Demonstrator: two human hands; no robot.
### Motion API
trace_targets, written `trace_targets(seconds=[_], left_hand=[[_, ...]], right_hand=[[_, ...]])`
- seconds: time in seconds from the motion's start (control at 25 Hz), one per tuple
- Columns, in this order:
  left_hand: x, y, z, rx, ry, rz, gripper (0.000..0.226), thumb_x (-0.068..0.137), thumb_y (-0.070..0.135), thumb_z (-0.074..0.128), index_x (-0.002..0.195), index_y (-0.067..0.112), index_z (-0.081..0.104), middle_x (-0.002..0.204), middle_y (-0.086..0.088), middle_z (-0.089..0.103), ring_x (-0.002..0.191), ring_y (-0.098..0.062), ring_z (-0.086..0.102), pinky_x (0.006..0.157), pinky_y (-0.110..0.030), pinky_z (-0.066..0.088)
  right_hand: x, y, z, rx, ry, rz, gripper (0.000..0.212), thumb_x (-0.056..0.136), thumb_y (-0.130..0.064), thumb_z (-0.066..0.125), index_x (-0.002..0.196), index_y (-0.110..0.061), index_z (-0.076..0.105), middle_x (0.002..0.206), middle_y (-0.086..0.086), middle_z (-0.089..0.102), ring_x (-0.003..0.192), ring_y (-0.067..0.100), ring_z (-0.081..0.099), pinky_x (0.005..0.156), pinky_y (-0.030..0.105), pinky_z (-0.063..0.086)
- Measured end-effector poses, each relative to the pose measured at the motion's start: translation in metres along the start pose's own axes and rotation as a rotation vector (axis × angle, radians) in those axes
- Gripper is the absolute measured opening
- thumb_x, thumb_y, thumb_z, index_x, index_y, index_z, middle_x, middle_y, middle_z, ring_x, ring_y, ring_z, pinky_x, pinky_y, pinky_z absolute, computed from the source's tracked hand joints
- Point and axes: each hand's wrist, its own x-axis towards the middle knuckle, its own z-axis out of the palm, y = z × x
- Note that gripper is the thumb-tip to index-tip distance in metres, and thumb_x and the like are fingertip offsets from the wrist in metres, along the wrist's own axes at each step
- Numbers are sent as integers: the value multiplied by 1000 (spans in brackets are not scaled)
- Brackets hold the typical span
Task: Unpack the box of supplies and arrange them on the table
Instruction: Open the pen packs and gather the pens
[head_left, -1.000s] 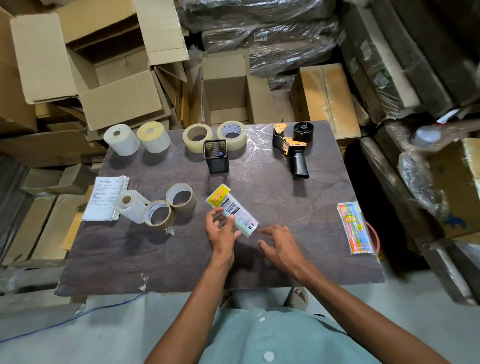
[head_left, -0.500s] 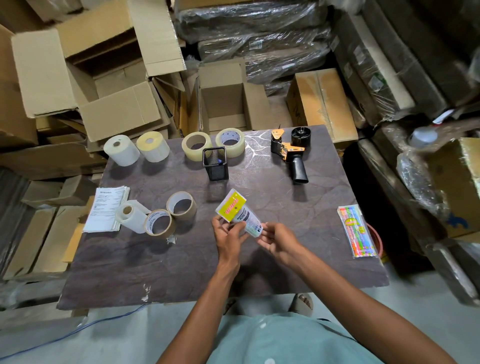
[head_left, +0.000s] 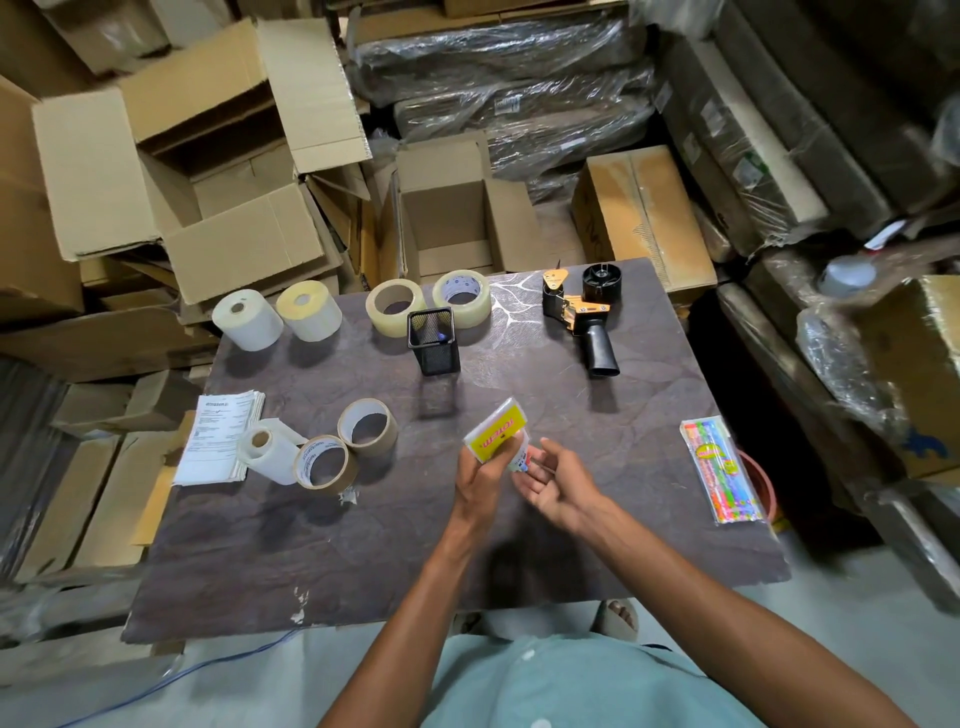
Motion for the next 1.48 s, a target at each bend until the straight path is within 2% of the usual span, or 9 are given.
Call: trace_targets(seconds=[0.16, 0.32, 0.44, 0.64, 0.92, 1.12, 1.24, 1.36, 1.48], left_hand=[[-1, 9, 7, -16, -43, 29, 14, 79, 19, 70, 92, 13, 72, 92, -8, 71, 83, -15, 65, 77, -26, 56], [10, 11, -1, -72, 4, -29, 45, 75, 35, 76, 112, 9, 74, 118, -11, 72, 108, -23, 66, 102, -47, 48], [16, 18, -6, -131, -7, -18, 39, 75, 38, 75, 109, 19, 77, 123, -13, 70, 115, -30, 63, 104, -51, 44], [17, 20, -8, -96, -50, 13, 22, 93, 16, 66, 113, 18, 75, 124, -10, 70, 118, -25, 64, 100, -44, 46], [33, 17, -20, -213, 141, -56, 18, 94, 20, 65, 107, 22, 76, 124, -15, 69, 114, -29, 65, 98, -55, 49], [43, 12, -24, -325, 181, -97, 21, 100, 13, 56, 116, 16, 69, 116, -13, 70, 106, -24, 67, 92, -48, 55], [44, 7, -28, -383, 203, -141, 20, 101, 12, 55, 114, 16, 68, 111, -12, 72, 102, -23, 69, 87, -46, 57], [47, -1, -37, -428, 240, -180, 21, 100, 12, 57, 117, 16, 68, 122, -15, 67, 109, -25, 67, 97, -53, 52], [51, -6, -53, -442, 304, -159, 21, 99, 15, 59, 118, 17, 69, 129, -17, 65, 110, -25, 67, 94, -51, 55]], right_hand=[[6, 0, 2, -12, 35, 12, 28, 99, -33, 54, 83, -11, 61, 71, 9, 67, 69, 19, 61, 65, 30, 55], [9, 2, 3, 26, 10, 26, 24, 98, -30, 56, 88, -9, 61, 65, 10, 69, 54, 17, 64, 54, 26, 58], [9, 2, 2, 53, -14, 35, 21, 98, -25, 56, 89, -7, 61, 64, 11, 71, 58, 19, 67, 54, 28, 59], [11, 1, -2, 75, -40, 16, 17, 96, -20, 60, 92, -4, 64, 69, 11, 72, 57, 19, 70, 56, 29, 61], [16, -7, -12, 193, -144, -8, 13, 95, -6, 59, 97, 6, 62, 87, 23, 74, 74, 29, 76, 76, 39, 61], [16, -8, -17, 141, -202, -57, 10, 90, -2, 67, 97, 5, 68, 99, 23, 74, 87, 28, 76, 82, 35, 61], [17, -8, -20, 58, -224, -103, 11, 87, 0, 69, 98, 5, 69, 100, 21, 74, 89, 26, 75, 80, 32, 62], [21, -9, -24, -15, -216, -117, 19, 86, 3, 69, 104, 9, 67, 103, 21, 73, 91, 25, 74, 73, 28, 62], [28, -16, -33, -62, -167, -126, 29, 85, 5, 69, 113, 14, 64, 108, 21, 71, 90, 25, 74, 69, 26, 61]])
